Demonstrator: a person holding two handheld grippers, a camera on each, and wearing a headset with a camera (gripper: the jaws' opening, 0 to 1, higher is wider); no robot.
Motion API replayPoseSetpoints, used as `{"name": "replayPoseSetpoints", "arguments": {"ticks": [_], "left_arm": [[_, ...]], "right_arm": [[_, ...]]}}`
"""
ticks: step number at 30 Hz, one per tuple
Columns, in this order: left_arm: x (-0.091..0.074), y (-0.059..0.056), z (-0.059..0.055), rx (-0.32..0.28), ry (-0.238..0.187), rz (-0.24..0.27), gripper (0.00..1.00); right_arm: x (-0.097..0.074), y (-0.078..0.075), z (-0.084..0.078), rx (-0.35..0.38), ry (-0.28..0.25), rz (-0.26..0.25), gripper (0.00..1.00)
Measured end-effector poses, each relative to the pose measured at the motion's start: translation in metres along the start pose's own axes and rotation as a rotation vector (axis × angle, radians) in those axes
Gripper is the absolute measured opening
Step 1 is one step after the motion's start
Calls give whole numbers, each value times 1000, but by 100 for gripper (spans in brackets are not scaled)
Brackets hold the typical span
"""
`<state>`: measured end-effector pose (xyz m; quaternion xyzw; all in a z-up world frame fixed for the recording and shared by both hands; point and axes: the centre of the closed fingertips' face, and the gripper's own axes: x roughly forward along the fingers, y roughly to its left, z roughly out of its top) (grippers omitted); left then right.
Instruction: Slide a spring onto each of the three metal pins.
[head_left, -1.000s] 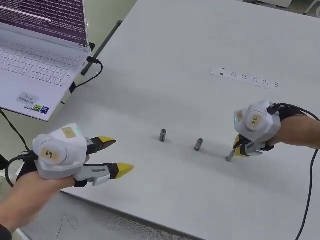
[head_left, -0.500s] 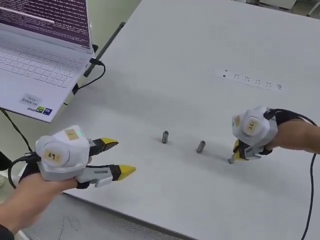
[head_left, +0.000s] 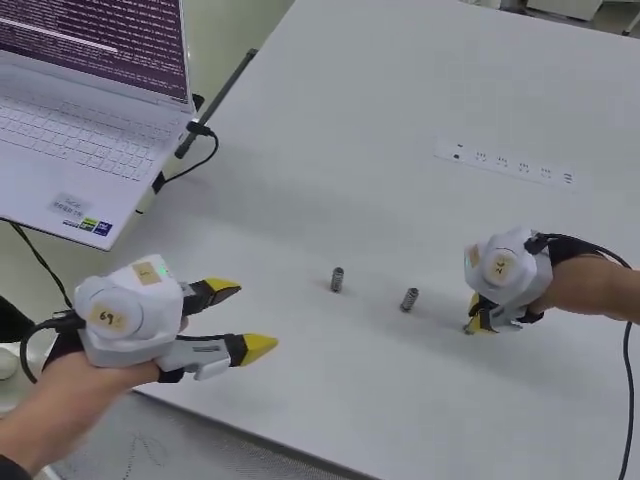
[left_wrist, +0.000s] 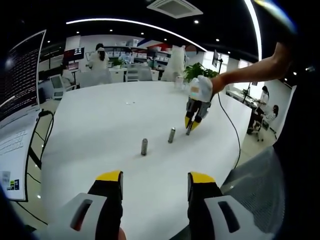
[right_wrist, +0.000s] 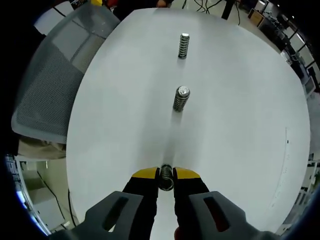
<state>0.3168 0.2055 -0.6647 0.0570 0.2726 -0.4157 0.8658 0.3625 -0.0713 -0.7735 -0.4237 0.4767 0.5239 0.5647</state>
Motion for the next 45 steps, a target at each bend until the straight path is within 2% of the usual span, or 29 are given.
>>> {"name": "replayPoseSetpoints", "arguments": {"ticks": [18,25,35,45], "left_arm": [[-5,5,-1,-3,3,10,48],[-6,3,1,-6,5,7,50],[-6,2,1,-5,8,1,52],[-4,-2,3,3,7,-11,55]], "right_arm": [[6,-2,0,6,3,-11,10],[6,-4,-1,5,3,-19,12],[-2,-4,-3,5,5,-37,20],[-17,-8,2,29,-32,-79,26]]}}
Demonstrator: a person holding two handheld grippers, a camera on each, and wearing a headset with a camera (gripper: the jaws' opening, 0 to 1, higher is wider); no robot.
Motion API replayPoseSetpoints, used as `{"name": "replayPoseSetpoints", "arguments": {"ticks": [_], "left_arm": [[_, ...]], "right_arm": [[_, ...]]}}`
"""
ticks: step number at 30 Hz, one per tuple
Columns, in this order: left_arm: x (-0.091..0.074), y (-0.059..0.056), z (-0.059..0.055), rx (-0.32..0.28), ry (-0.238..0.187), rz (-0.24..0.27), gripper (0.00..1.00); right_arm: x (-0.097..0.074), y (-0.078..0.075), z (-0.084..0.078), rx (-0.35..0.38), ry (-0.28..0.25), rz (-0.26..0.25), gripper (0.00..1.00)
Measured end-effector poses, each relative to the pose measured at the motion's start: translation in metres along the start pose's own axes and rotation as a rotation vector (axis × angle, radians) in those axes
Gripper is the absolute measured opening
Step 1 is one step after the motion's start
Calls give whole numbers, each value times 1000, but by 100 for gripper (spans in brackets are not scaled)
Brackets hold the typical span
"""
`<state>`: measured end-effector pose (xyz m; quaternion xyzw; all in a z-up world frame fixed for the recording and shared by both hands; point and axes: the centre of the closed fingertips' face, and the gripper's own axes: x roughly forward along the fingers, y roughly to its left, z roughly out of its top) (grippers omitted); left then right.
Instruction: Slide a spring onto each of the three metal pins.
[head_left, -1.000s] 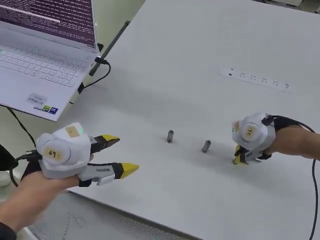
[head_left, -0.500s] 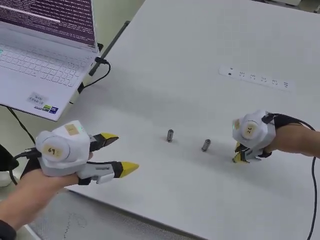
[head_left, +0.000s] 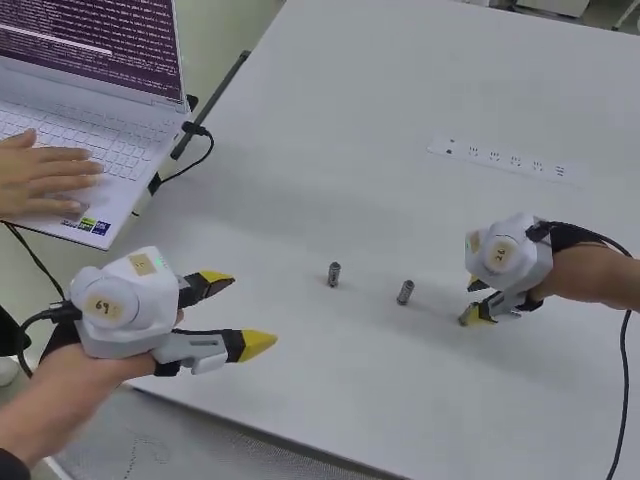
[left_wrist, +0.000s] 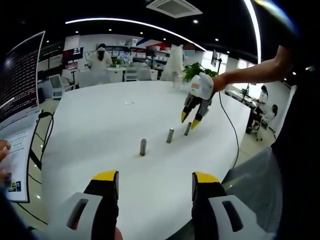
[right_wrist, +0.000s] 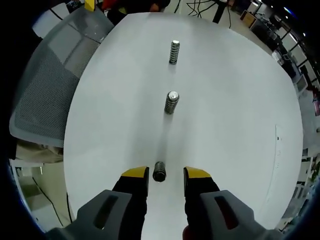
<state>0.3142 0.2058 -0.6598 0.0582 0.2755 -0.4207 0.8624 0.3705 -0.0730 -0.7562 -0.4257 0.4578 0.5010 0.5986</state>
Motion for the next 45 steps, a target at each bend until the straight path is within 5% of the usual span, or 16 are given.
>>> {"name": "replayPoseSetpoints", "arguments": {"ticks": [13,25,45], "left_arm": [[-1,-3,1,5,-2,-1,57],[-1,-5,4,12,-6,-9,60],[-1,-7,8,30,-1,-26,67]], "right_arm": [[-12,-3,2,32,-33,-49,30],[-33,-5,3,128,-117,-103,32],[-52,17,-12,374,-283,-152,36]]}}
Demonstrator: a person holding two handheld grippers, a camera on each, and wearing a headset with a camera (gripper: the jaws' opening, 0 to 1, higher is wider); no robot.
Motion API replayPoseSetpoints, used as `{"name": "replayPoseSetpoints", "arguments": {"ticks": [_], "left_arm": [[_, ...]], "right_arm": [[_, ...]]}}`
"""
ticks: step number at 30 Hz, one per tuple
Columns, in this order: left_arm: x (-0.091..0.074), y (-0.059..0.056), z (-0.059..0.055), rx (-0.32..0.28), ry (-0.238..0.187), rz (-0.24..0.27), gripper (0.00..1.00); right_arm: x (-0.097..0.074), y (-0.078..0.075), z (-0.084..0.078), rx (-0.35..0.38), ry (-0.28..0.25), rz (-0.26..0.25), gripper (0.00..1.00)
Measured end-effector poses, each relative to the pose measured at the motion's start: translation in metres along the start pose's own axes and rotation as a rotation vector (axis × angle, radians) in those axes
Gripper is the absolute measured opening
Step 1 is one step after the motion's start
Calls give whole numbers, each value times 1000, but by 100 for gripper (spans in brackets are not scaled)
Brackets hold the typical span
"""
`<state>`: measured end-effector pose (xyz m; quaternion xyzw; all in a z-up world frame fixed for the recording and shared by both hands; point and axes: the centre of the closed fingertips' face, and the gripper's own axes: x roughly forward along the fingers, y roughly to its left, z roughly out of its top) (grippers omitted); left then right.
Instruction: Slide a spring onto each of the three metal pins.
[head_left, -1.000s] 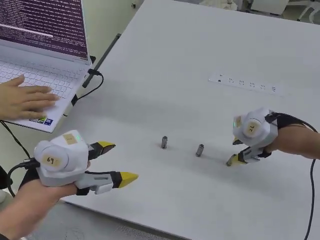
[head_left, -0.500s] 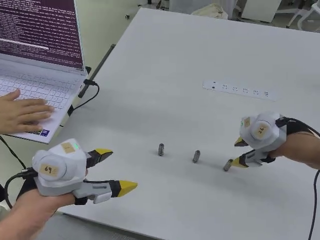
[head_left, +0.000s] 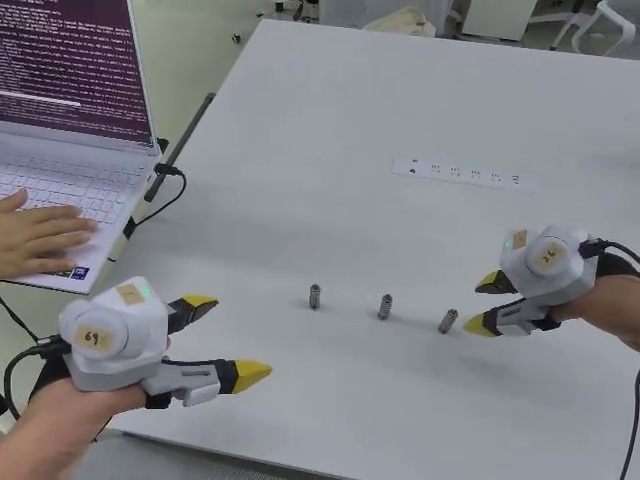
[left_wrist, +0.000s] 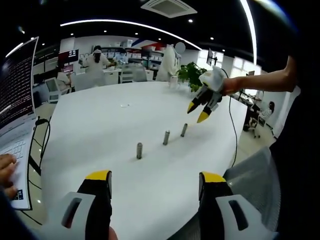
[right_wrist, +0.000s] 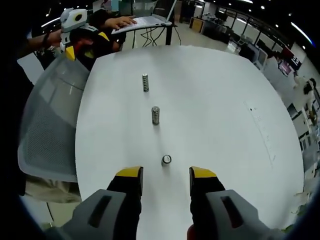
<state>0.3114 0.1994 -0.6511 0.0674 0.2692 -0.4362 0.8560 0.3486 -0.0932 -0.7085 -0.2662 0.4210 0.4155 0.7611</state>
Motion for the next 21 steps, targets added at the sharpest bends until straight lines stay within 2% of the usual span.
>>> {"name": "replayPoseSetpoints", "arguments": {"ticks": [3,10,16,21], "left_arm": [[0,0,-1,-1,1,-2,67],[0,0,0,-2,-1,0,68],[0,2,2,-8,-8,1,69],[1,2,1,-8,-4,-2,70]], "right_arm": [[-5,0,2,67,-59,-17,36],[-15,2,-5,139,-119,-58,36],[-25,12,-11,242,-197,-94,38],[-31,23,-17,294,-226,-123,41]]}}
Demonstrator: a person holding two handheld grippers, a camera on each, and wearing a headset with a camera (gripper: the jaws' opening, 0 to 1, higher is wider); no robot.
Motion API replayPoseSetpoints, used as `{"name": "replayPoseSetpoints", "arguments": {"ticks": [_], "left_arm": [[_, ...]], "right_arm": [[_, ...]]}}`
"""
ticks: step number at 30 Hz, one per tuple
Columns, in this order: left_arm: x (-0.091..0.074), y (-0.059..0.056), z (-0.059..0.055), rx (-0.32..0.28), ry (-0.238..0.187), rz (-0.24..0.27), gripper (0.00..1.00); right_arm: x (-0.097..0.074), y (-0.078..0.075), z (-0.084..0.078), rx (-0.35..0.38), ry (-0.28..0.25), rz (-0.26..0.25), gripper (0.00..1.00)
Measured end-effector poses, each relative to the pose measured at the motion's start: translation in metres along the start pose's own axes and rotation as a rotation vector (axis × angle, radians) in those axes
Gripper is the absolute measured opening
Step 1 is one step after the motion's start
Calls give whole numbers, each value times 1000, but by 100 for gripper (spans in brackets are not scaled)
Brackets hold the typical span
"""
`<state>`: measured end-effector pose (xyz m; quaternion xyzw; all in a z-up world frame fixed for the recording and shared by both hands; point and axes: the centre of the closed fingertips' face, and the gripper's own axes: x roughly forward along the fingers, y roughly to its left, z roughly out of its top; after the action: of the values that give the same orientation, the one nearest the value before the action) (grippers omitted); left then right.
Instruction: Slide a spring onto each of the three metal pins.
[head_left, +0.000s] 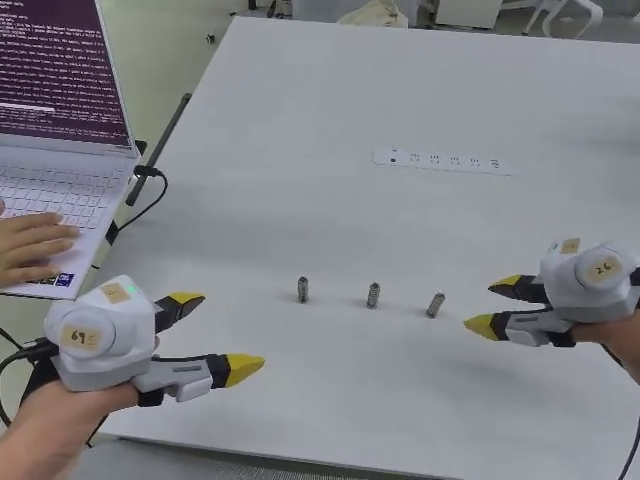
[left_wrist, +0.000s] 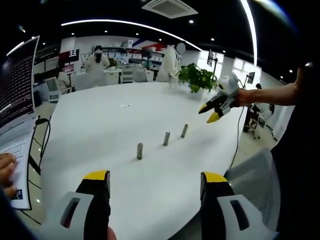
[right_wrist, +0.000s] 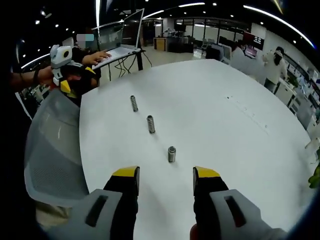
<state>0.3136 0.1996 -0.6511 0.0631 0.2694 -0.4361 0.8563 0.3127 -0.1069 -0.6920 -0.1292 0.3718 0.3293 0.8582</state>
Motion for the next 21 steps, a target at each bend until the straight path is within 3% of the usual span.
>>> {"name": "replayPoseSetpoints", "arguments": {"ticks": [8,21], "left_arm": [[2,0,1,-3,-1,-7,70],[5,-4,0,-8,0,-15,70]], "right_arm": [[-11,9,-7,72,-51,-32,44],[-21,29,-21,147,-78,-39,51]]}}
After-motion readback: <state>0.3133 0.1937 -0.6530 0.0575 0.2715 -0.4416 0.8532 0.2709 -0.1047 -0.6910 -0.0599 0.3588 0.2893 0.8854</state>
